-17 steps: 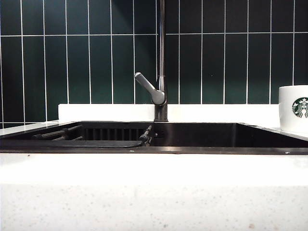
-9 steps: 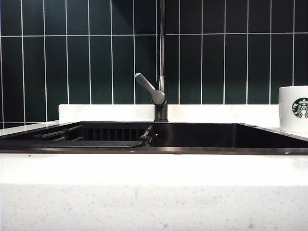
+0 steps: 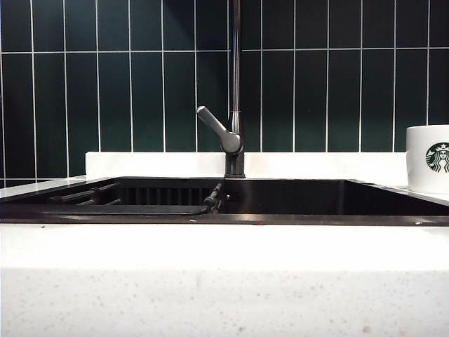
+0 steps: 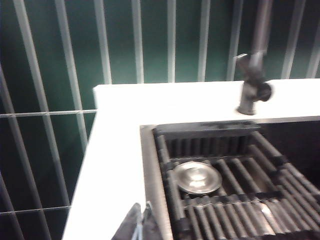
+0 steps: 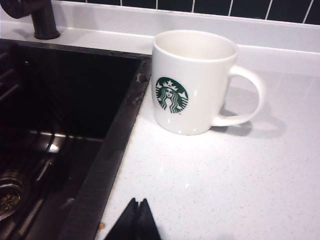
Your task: Pick up the mug next to the sink, go to the faucet to get some water, pour the water into the sink, and finally put the mug back to its place.
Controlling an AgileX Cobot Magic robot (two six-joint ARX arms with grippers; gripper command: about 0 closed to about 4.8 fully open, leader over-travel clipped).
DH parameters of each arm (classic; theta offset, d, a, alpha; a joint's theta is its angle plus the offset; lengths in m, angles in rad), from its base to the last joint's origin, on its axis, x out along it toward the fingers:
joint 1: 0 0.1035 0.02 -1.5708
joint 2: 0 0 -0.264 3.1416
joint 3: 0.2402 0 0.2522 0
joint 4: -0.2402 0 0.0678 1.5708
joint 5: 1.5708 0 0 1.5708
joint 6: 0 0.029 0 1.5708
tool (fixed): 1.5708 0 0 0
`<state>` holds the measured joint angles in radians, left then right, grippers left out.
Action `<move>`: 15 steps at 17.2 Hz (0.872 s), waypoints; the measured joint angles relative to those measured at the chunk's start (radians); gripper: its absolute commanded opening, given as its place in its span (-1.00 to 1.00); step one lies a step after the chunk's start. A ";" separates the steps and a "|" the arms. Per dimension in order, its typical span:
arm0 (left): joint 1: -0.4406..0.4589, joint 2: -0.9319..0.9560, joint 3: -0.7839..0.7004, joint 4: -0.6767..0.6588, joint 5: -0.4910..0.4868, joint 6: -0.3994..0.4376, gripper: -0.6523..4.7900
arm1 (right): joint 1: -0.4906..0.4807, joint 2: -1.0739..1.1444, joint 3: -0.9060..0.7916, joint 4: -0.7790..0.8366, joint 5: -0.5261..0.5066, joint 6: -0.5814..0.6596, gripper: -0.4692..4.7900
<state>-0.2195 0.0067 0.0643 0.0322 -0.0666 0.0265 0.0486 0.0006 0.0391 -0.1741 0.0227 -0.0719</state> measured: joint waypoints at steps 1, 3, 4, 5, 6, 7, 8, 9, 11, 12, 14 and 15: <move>0.000 0.000 0.000 0.000 -0.003 0.000 -0.78 | 0.000 0.000 0.000 0.003 0.000 0.000 -0.86; 0.000 0.000 0.000 0.000 -0.010 0.008 -0.78 | 0.000 0.000 0.000 0.020 0.022 -0.004 -0.86; 0.000 0.000 0.000 -0.005 -0.019 0.017 -0.78 | 0.000 0.000 -0.009 0.027 0.024 -0.004 -0.86; 0.001 0.000 0.000 -0.019 -0.037 0.024 -0.78 | 0.000 0.000 -0.020 0.026 0.024 -0.004 -0.86; 0.001 0.000 0.000 -0.043 -0.080 0.026 -0.78 | 0.000 0.000 -0.030 0.026 0.026 -0.004 -0.86; 0.002 0.000 -0.001 -0.052 -0.100 0.026 -0.78 | 0.000 0.000 -0.032 0.027 0.027 -0.005 -0.86; 0.002 0.000 -0.001 -0.052 -0.102 0.029 -0.78 | 0.000 0.000 -0.032 0.031 0.027 -0.008 -0.86; 0.002 0.000 -0.001 -0.051 -0.102 0.037 -0.78 | 0.000 0.000 -0.032 0.035 0.042 -0.021 -0.86; 0.002 0.000 -0.001 -0.051 -0.102 0.042 -0.78 | 0.000 0.000 -0.032 0.034 0.049 -0.027 -0.86; 0.002 0.000 -0.001 -0.052 -0.102 0.045 -0.78 | 0.000 0.000 -0.032 0.033 0.061 -0.033 -0.86; 0.002 0.000 -0.001 -0.055 -0.111 0.045 -0.78 | 0.000 0.000 -0.032 0.031 0.075 -0.033 -0.85; 0.002 0.000 -0.001 -0.063 -0.111 0.043 -0.78 | 0.000 0.000 -0.032 0.023 0.075 -0.033 -0.85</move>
<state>-0.2172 0.0063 0.0631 -0.0311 -0.1772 0.0700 0.0483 0.0006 0.0071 -0.1509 0.0978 -0.1051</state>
